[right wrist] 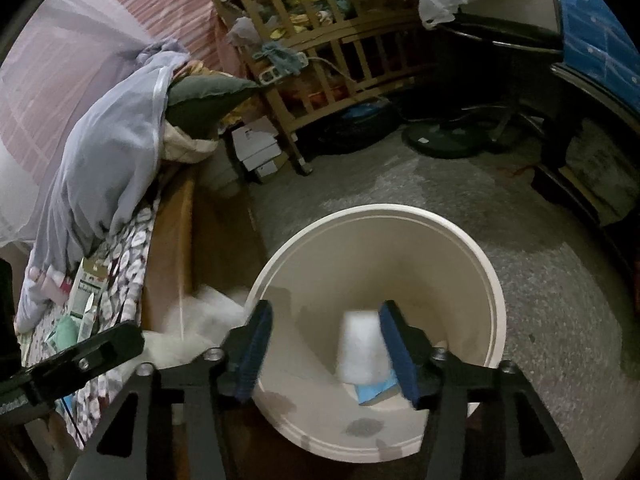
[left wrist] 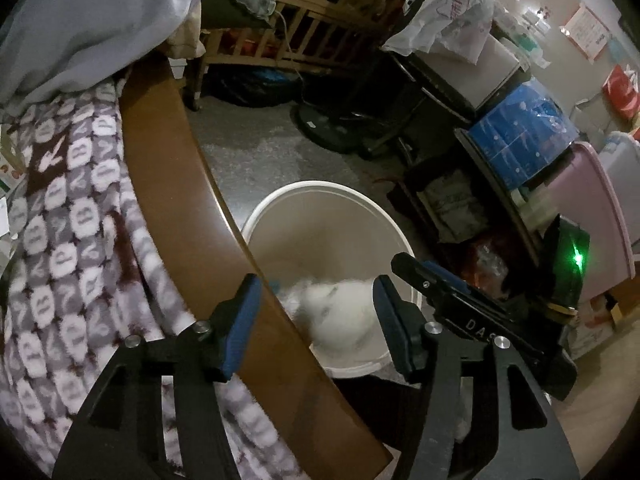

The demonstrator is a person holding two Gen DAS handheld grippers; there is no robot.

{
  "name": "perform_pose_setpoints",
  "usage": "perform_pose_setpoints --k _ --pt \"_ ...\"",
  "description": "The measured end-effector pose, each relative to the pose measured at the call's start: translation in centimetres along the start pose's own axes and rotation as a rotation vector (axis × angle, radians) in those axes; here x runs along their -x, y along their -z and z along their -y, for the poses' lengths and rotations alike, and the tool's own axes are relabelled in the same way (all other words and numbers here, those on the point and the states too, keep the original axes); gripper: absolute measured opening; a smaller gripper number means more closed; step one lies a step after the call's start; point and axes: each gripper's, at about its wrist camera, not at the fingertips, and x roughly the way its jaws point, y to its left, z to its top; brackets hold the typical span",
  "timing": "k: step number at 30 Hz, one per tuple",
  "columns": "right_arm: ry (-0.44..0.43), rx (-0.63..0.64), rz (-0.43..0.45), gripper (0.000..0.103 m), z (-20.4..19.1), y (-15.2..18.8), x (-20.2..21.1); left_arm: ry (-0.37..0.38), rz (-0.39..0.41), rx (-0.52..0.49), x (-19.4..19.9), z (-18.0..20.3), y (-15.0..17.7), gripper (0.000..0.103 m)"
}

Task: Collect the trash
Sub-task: 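Carry both items over the cream bin and open both grippers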

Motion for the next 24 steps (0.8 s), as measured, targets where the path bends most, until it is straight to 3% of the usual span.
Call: perform_pose_setpoints --k 5,14,24 --pt "-0.015 0.005 -0.017 0.058 -0.4 0.2 -0.3 -0.034 0.01 0.003 0.9 -0.3 0.2 0.057" --pt "-0.049 0.06 -0.041 0.058 -2.6 0.9 -0.7 -0.167 0.054 0.003 3.5 -1.7 1.5 0.057" --pt "-0.104 0.136 -0.045 0.058 -7.6 1.6 -0.2 -0.299 0.11 0.025 8.2 -5.6 3.5 0.057"
